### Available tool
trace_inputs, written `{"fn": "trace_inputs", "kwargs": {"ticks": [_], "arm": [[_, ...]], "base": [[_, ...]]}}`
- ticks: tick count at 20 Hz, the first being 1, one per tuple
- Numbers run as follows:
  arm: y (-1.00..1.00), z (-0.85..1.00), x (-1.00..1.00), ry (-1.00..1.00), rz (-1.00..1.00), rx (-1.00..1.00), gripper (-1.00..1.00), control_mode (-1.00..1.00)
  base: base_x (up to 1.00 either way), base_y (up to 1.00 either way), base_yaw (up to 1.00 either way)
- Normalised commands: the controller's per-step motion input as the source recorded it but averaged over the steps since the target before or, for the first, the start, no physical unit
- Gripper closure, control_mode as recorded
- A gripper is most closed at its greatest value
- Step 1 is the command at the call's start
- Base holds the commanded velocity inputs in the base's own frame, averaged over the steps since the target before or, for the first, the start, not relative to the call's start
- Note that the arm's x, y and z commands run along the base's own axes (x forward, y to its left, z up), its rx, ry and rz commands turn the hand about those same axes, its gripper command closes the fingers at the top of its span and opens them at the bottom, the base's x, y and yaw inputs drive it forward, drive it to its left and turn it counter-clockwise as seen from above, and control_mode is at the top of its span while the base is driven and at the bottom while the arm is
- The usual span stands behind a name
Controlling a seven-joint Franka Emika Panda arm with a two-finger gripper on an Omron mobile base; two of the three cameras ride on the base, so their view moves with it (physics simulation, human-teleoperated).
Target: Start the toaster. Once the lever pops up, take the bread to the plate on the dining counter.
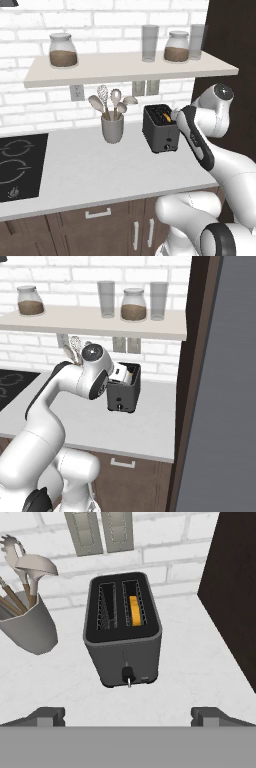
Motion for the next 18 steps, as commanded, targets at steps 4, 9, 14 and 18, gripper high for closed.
{"fn": "trace_inputs", "kwargs": {"ticks": [4,9,14,18], "arm": [[0.0,0.0,0.0,0.0,0.0,0.0,-1.0,-1.0],[0.0,0.0,0.0,0.0,0.0,0.0,-1.0,-1.0],[0.0,0.0,0.0,0.0,0.0,0.0,-1.0,-1.0],[0.0,0.0,0.0,0.0,0.0,0.0,-1.0,-1.0]], "base": [[0.0,0.0,0.0],[0.0,0.0,0.0],[0.0,0.0,0.0],[0.0,0.0,0.0]]}}
